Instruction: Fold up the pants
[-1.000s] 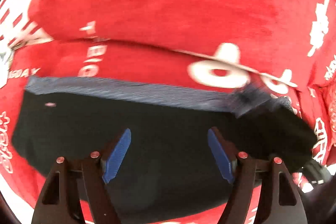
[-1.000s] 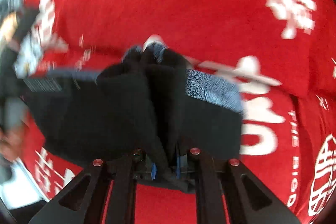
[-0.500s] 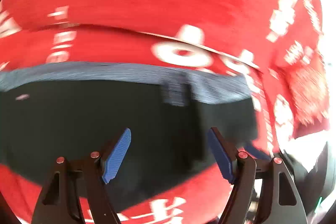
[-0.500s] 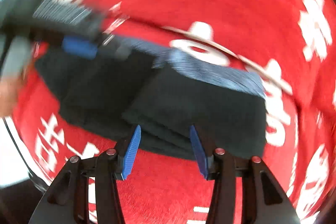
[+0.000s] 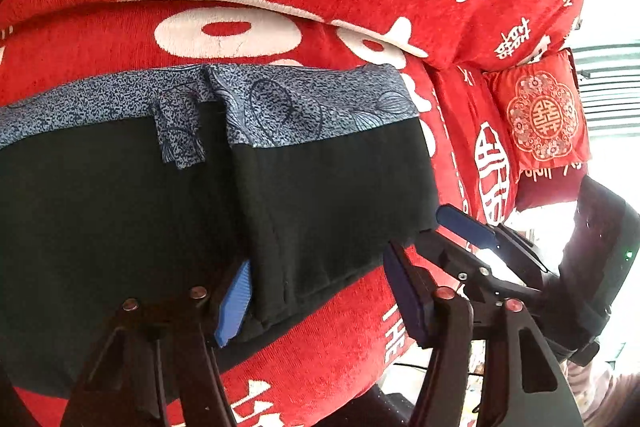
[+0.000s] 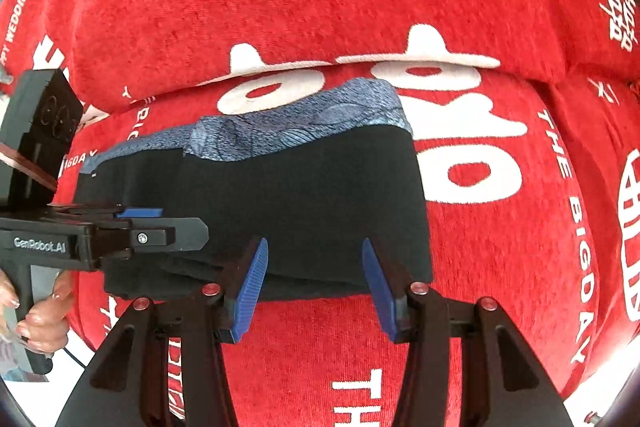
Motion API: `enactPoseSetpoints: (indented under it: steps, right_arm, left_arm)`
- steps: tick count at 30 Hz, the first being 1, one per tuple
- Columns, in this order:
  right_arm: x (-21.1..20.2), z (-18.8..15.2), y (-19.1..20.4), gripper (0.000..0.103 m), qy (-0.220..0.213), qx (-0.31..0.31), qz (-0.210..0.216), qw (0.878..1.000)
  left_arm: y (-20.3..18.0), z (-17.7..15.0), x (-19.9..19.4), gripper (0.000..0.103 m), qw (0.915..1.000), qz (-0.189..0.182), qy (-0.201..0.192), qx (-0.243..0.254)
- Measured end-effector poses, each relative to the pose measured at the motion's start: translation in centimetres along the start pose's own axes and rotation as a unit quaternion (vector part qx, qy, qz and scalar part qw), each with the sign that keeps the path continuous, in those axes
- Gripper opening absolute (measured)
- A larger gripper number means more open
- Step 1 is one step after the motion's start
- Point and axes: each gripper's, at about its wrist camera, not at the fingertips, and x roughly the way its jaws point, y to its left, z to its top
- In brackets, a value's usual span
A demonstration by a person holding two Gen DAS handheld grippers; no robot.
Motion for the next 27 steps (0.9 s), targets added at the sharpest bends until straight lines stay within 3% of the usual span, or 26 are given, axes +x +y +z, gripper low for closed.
enactPoseSetpoints:
  steps: [1,3,5,6,7,8,13,18,20,22,24,27]
  right_arm:
    - [0.0,0.0,-0.1,0.053,0.001,0.007,0.004,1.000]
    - [-0.1,0.4,-0.9,0.053,-0.001,0.022,0.013,1.000]
    - [-0.4,1.2,-1.8,0.053,-0.008,0.035,0.025,0.999]
    - [-0.6,1.9,-2.2,0.047,-0.010,0.037,0.037,0.999]
    - [-0.6,2.6,-2.6,0.028,-0.012,0.036,0.050,0.998]
    - [-0.5,3.3,-2.8,0.021,-0.012,0.036,0.060,0.998]
    - [2.7,7.4,-4.4,0.020,-0.002,0.063,0.082,0.995]
    - [8.5,8.2,-3.9,0.020,0.047,0.075,0.081,0.993]
    - [8.3,8.1,-2.1,0.024,0.033,0.049,0.060,0.996]
    - [7.9,7.9,-0.7,0.024,0.034,0.036,0.068,0.996]
    - [8.3,7.5,0.7,0.024,0.053,0.039,0.108,0.992]
    - [8.9,7.0,3.4,0.024,0.062,0.024,0.129,0.989]
  left_arm:
    - [0.0,0.1,0.1,0.025,1.0000,0.004,0.002,0.001]
    - [0.0,0.3,0.3,0.006,0.9998,0.021,0.004,0.001]
    - [-0.1,0.2,-0.2,0.006,0.9995,0.030,-0.006,0.004]
    - [0.0,-0.1,-0.6,0.006,0.9993,0.034,-0.012,0.007]
    - [0.1,-0.4,-1.0,0.006,0.9991,0.038,-0.015,0.008]
    - [0.3,-0.7,-1.1,0.006,0.9990,0.041,-0.015,0.006]
    - [0.9,-1.4,-0.6,0.006,0.9986,0.050,-0.014,0.000]
    - [1.5,-1.6,-1.1,0.006,0.9966,0.076,-0.032,-0.009]
    - [1.5,-1.7,-1.6,0.015,0.9944,0.096,-0.041,-0.010]
    - [1.5,-1.9,-2.2,0.044,0.9901,0.131,-0.051,-0.011]
    - [1.7,-2.3,-3.1,0.049,0.9857,0.151,-0.071,-0.017]
    - [2.6,-3.0,-4.2,0.055,0.9800,0.178,-0.083,-0.031]
